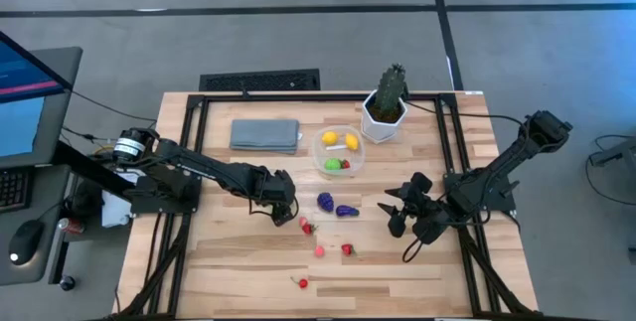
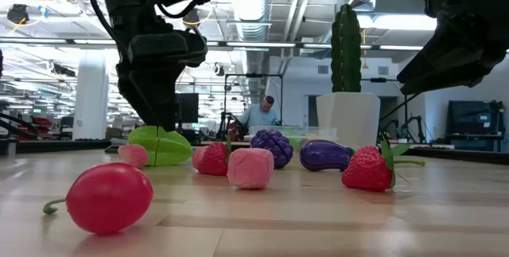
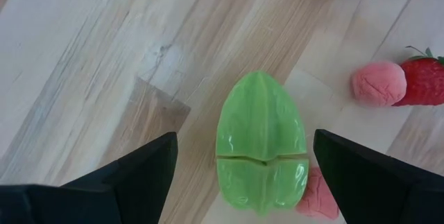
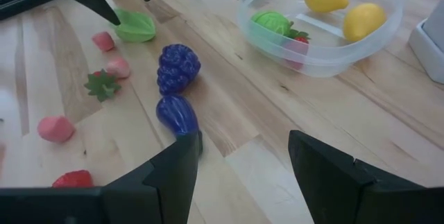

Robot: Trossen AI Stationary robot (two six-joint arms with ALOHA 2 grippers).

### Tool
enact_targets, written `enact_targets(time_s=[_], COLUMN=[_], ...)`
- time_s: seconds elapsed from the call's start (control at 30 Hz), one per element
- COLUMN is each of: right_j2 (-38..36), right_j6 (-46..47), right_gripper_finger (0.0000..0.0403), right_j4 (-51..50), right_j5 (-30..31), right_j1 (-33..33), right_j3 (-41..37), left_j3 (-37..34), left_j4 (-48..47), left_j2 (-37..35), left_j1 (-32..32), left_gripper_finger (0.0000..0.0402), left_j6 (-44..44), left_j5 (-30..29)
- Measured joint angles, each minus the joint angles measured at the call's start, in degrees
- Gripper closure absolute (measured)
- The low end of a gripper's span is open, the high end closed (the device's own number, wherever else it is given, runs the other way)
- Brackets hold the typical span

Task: Pick and placing Produce into tupperware
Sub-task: Put the starfruit into the transparent bin

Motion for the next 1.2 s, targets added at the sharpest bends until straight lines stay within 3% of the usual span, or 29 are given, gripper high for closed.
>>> enact_targets(time_s=[0.87,1.2], right_j2=[0.0,0.04], right_j6=[-0.01,-0.02], right_gripper_finger=[0.0154,0.0154], right_j4=[1.51,2.12], right_j5=[0.0,0.0], right_j1=[0.0,0.02], right_j3=[0.0,0.0], left_j3=[-0.11,-0.28], left_j4=[0.06,3.38], left_j2=[0.06,5.0], left_j1=[0.0,0.04], left_gripper_finger=[0.0074,0.0074], left_j6=[2.48,3.0], left_j5=[1.45,4.01])
